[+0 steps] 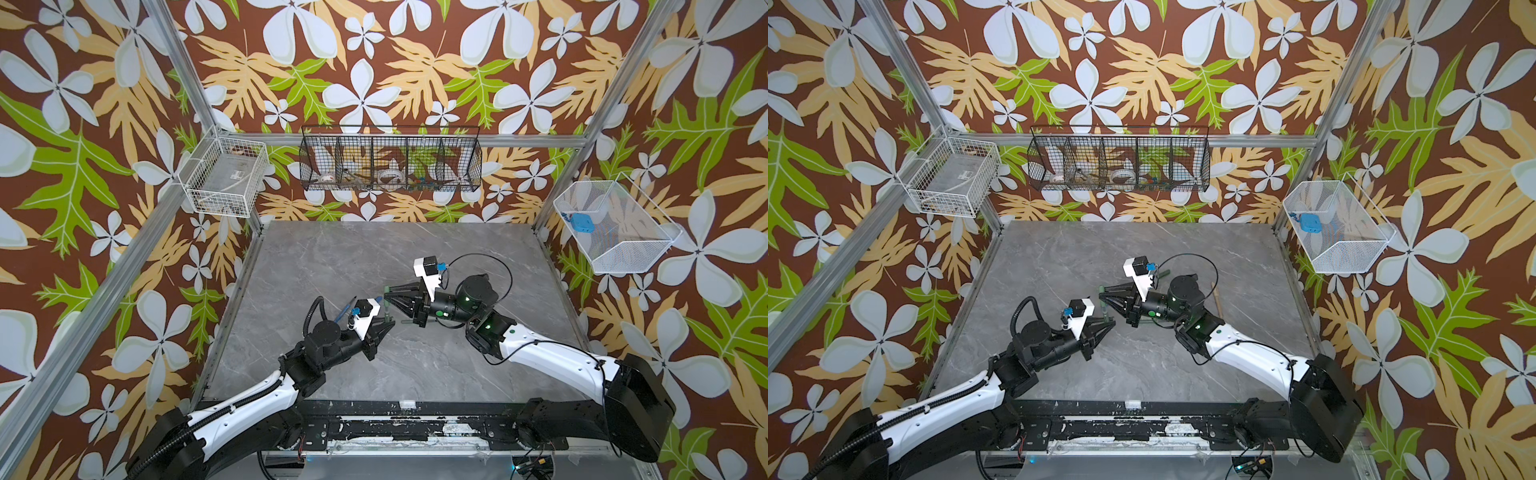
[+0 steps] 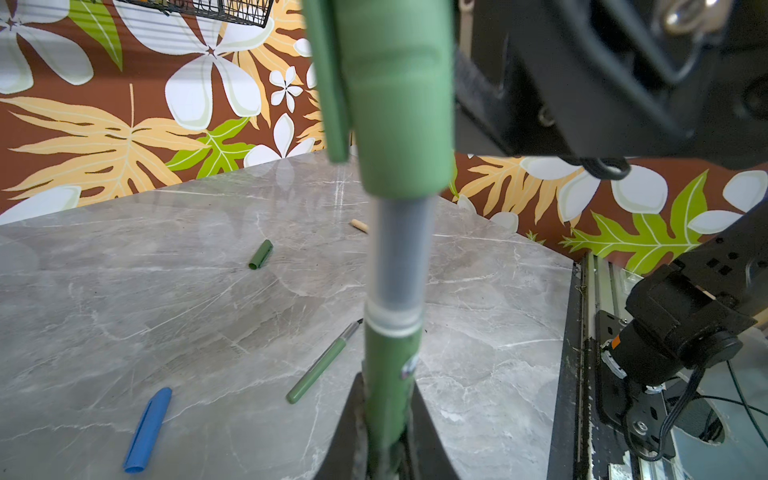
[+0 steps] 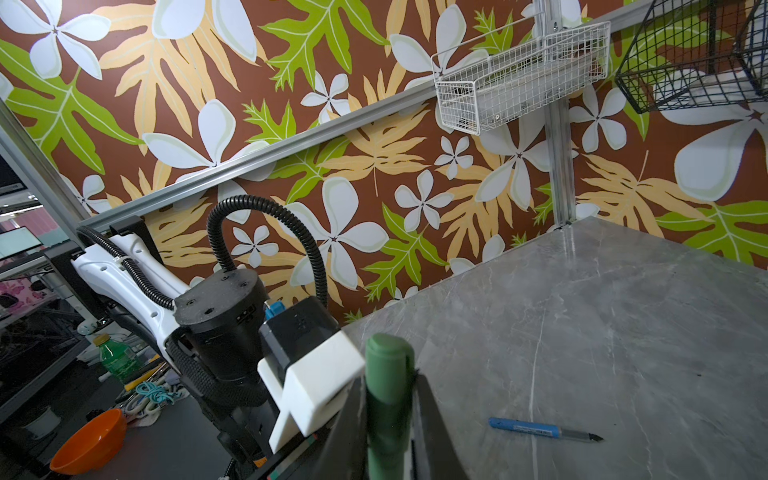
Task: Insert the pens into the pen caps
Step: 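Push the green cap down over the pen nib with the right gripper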
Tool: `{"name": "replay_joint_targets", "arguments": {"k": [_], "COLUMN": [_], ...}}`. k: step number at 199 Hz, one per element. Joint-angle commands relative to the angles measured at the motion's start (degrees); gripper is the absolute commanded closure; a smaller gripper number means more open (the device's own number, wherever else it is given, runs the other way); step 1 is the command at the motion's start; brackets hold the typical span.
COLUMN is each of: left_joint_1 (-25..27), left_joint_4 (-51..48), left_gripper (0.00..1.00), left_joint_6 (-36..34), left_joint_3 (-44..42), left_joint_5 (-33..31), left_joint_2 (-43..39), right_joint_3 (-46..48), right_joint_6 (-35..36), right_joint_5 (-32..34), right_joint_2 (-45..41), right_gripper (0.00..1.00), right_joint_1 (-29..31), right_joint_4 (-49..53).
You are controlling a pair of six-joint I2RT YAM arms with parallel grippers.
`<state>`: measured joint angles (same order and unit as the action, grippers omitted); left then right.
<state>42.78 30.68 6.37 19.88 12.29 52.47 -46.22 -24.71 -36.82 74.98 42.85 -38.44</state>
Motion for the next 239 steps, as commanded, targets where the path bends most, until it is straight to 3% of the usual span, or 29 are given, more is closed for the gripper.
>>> {"name": "replay_joint_targets", "arguments": {"k": [1,26,62,118,147,183,214,239], "left_joint_1": [0.02,0.02,0.02,0.02,0.02,0.02,0.02,0.02], "left_joint_4": [1.37,1.49,1.49,0.72,0.76,1.84,1.49,1.06], "left_gripper": [1.0,1.0,1.0,1.0,1.0,1.0,1.0,1.0], "left_joint_6": [0.1,0.06,0.03,-0.13,-0.05,0.31,0.31,0.39], "left_joint_3": [0.27,-0.1,-0.1,0.58,0.6,0.14,0.71,1.12], "left_joint_5": [0.02,-0.59,-0.7,-0.6,-0.45,-0.51,-0.02,0.36], "left_joint_2": [-0.53,-1.55,-1.4,-0.41,-0.43,-0.28,1.21,1.44], "right_joint_3": [-1.01,-1.77,-2.39,-3.26,-3.6,-1.01,-0.51,-2.76], "right_joint_6": [3.23,6.67,8.07,8.24,6.28,4.12,3.82,5.45], "right_joint_5": [1.76,3.88,4.69,5.08,7.91,17.8,19.33,19.05], "right_joint_2": [-0.77,-1.32,-1.72,-3.15,-5.66,-11.69,-15.41,-13.74], "right_gripper": [0.84,0.83,0.74,0.52,0.48,0.43,0.38,0.37], "right_joint_1": [0.63,1.48,1.59,1.6,1.6,1.57,1.53,1.5], "right_joint_4": [3.8,8.84,11.78,16.34,20.1,26.5,29.47,32.5]}}
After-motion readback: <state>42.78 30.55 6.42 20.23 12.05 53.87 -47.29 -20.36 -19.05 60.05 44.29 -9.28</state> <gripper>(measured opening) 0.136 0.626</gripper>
